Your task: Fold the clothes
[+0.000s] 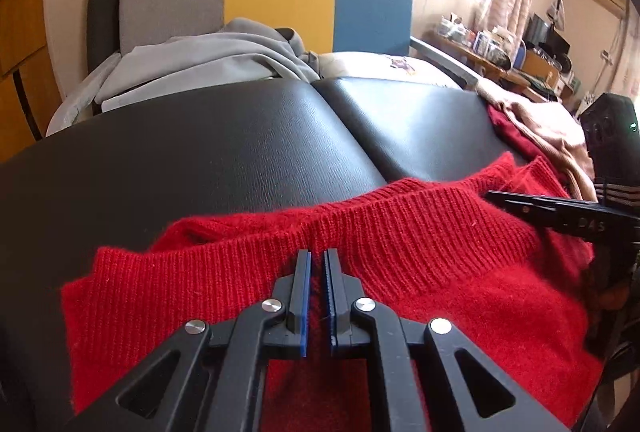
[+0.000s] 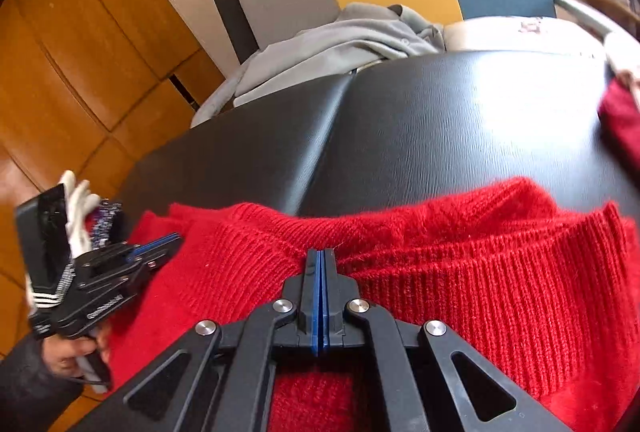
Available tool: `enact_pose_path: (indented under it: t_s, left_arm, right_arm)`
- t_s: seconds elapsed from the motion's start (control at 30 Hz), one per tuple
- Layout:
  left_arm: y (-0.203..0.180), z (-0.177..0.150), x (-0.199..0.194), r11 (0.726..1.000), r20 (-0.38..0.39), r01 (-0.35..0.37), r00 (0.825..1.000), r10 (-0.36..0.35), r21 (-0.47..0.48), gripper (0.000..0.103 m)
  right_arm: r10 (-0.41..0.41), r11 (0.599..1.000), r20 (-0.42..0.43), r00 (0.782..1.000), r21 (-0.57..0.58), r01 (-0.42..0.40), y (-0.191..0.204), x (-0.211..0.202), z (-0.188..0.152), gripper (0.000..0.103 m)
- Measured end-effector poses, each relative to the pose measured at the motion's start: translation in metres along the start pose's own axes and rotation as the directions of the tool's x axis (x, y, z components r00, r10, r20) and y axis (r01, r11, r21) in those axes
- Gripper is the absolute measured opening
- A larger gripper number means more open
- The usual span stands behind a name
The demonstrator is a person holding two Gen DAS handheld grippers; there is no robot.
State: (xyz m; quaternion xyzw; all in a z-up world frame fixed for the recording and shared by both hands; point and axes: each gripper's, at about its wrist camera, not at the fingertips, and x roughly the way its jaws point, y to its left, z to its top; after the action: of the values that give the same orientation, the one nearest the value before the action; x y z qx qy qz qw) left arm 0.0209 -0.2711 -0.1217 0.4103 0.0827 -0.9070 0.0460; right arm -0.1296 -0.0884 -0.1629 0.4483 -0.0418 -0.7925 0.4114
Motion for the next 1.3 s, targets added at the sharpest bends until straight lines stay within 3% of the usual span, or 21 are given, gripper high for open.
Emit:
enact_pose_path:
  t_s: [0.03, 0.07, 0.1, 0.13, 0.2, 0.27, 0.37, 0.53, 0.7, 0.83, 0.93, 1.03, 1.1, 1.13, 1.2, 1.3]
  left_arm:
    - [0.001, 0.0, -0.005, 1.0, -0.006, -0.006, 1.0, 0.006, -0.01, 0.011]
    - [0.003, 0.0, -0.01, 0.999, -0.007, -0.023, 1.0, 0.023, -0.032, 0.021]
    - [0.005, 0.001, -0.016, 0.998, -0.008, -0.039, 0.999, 0.039, -0.053, 0.027]
    - [0.007, 0.001, -0.023, 0.995, -0.003, -0.053, 0.999, 0.053, -0.082, 0.032]
    - [0.007, 0.002, -0.04, 0.988, 0.026, -0.058, 0.998, 0.062, -0.144, 0.032]
    - [-0.005, 0.003, -0.053, 0.986, 0.063, -0.002, 0.998, 0.013, -0.168, 0.032]
    - [-0.049, 0.002, -0.058, 0.982, 0.078, 0.144, 0.988, -0.135, -0.124, 0.032]
    - [-0.149, -0.004, -0.036, 0.95, -0.018, 0.307, 0.952, -0.306, 0.062, 0.032]
    - [-0.206, -0.004, -0.014, 0.918, -0.11, 0.345, 0.938, -0.329, 0.198, 0.032]
    - [-0.209, -0.005, -0.003, 0.912, -0.137, 0.35, 0.935, -0.326, 0.213, 0.032]
    - [-0.21, -0.005, 0.005, 0.909, -0.154, 0.354, 0.933, -0.326, 0.22, 0.032]
    - [-0.209, -0.006, 0.012, 0.905, -0.165, 0.363, 0.929, -0.331, 0.223, 0.032]
    - [-0.207, -0.006, 0.018, 0.9, -0.172, 0.378, 0.922, -0.346, 0.215, 0.032]
    - [-0.205, -0.005, 0.02, 0.898, -0.175, 0.386, 0.919, -0.354, 0.21, 0.032]
    - [-0.205, -0.005, 0.024, 0.898, -0.174, 0.385, 0.92, -0.352, 0.213, 0.033]
    - [-0.21, -0.008, 0.025, 0.902, -0.159, 0.36, 0.931, -0.329, 0.24, 0.033]
  right_arm:
    - [0.009, 1.0, -0.009, 1.0, 0.003, -0.009, 0.003, -0.008, -0.004, 0.009]
    - [0.019, 1.0, -0.007, 1.0, 0.001, -0.019, 0.006, -0.022, -0.008, 0.015]
    - [0.04, 0.999, 0.017, 0.999, -0.004, -0.04, 0.008, -0.042, -0.014, 0.034]
    - [0.07, 0.998, 0.05, 0.996, -0.011, -0.069, 0.007, -0.064, -0.022, 0.06]
    - [0.139, 0.99, 0.092, 0.986, 0.002, -0.139, -0.007, -0.117, -0.046, 0.08]
    - [0.176, 0.983, 0.097, 0.98, 0.037, -0.18, -0.03, -0.156, -0.072, 0.084]
    - [0.189, 0.974, 0.082, 0.978, 0.112, -0.198, -0.068, -0.203, -0.117, 0.091]
    - [0.213, 0.963, 0.014, 0.977, 0.164, -0.213, -0.096, -0.212, -0.164, 0.092]
    - [0.342, 0.932, 0.009, 0.94, 0.126, -0.341, -0.098, -0.193, -0.159, 0.094]
    - [0.407, 0.911, -0.039, 0.912, 0.09, -0.403, -0.101, -0.174, -0.146, 0.094]
    - [0.512, 0.859, -0.115, 0.851, 0.074, -0.507, -0.098, -0.166, -0.134, 0.098]
    - [0.54, 0.838, -0.264, 0.8, 0.075, -0.541, -0.092, -0.151, -0.128, 0.1]
    - [0.607, 0.778, -0.379, 0.698, 0.104, -0.62, -0.086, -0.144, -0.126, 0.101]
    - [0.614, 0.762, -0.435, 0.659, 0.109, -0.638, -0.082, -0.142, -0.127, 0.101]
    - [0.576, 0.765, -0.547, 0.608, 0.1, -0.636, -0.077, -0.139, -0.131, 0.101]
    - [0.516, 0.786, -0.649, 0.559, 0.098, -0.611, -0.076, -0.141, -0.139, 0.101]
